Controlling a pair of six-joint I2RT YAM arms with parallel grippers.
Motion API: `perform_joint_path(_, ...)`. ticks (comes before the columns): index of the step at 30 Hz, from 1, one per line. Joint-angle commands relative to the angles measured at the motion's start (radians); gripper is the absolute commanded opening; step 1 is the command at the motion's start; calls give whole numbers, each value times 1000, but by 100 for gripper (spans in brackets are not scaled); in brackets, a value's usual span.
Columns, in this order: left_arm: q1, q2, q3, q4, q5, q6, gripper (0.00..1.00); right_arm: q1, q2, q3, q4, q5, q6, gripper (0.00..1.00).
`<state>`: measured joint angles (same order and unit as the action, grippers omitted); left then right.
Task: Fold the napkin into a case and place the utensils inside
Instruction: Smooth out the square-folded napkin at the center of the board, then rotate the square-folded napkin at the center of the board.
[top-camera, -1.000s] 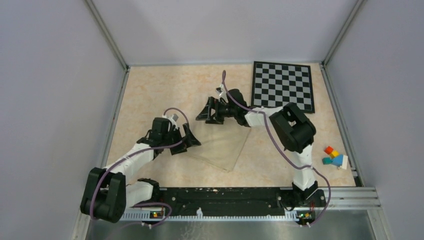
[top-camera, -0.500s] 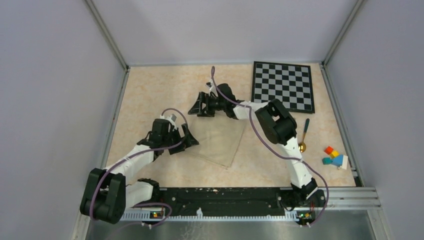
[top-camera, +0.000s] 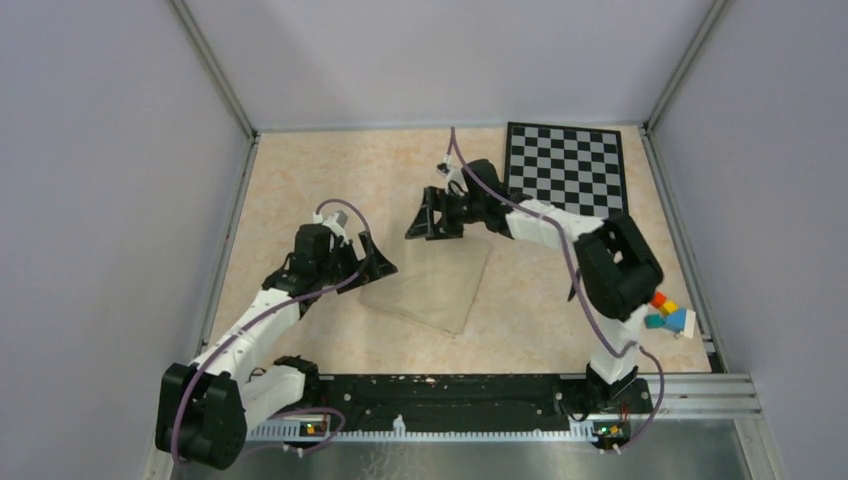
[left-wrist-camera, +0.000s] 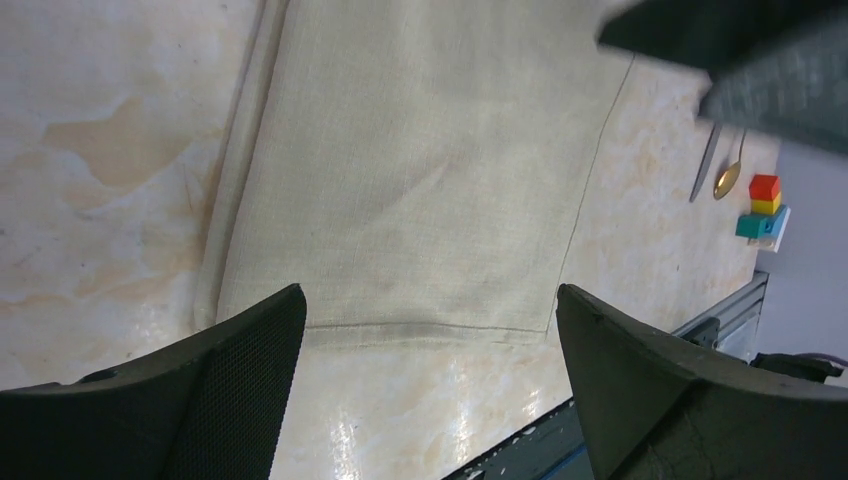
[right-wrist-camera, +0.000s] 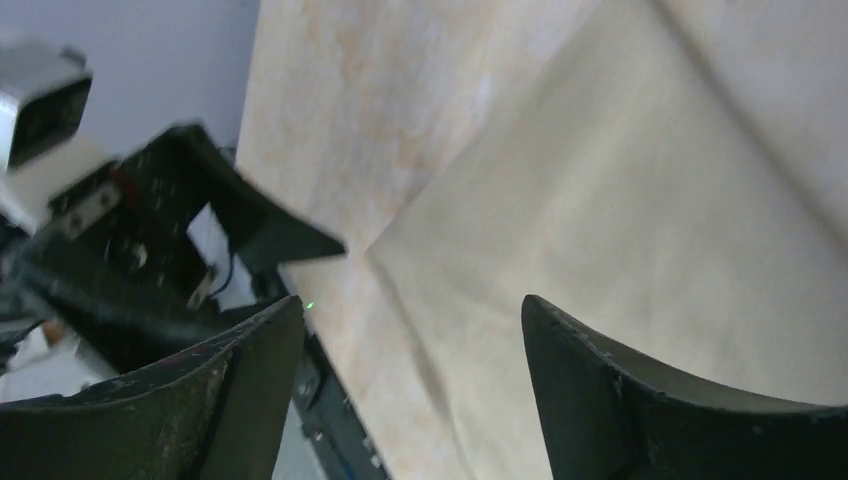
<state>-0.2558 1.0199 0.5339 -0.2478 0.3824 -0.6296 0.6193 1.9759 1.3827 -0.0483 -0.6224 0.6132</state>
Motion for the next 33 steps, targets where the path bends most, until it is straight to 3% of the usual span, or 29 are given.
perform_joint_path(1,5,24,71,-19,-62,6,99,31,-239,-311,156,-4,82,66)
perform_joint_path(4,6,19,71,-1,-61,8,99,74,-308,-469,213,26,89,43)
perform_joint_path(5,7,24,71,0,-63,9,99,86,-316,-497,210,38,76,40)
perform_joint_path(13,7,75,47,8,-53,5,99,99,-257,-599,165,92,-33,32)
perform_joint_path(17,6,74,18,18,-35,3,99,70,-258,-633,54,204,-53,23)
perform_joint_path(20,6,63,-20,52,19,-12,99,10,-318,-698,-29,253,-76,23)
perform_joint_path(24,-22,32,-99,127,88,-69,99,-12,-491,-715,-196,355,-140,32)
perform_joint_path(29,-161,11,-135,155,40,-152,95,-18,-679,-658,-400,466,-145,72)
perform_joint_path(33,-298,10,-132,125,-49,-207,87,-104,-739,-690,-496,494,-78,75)
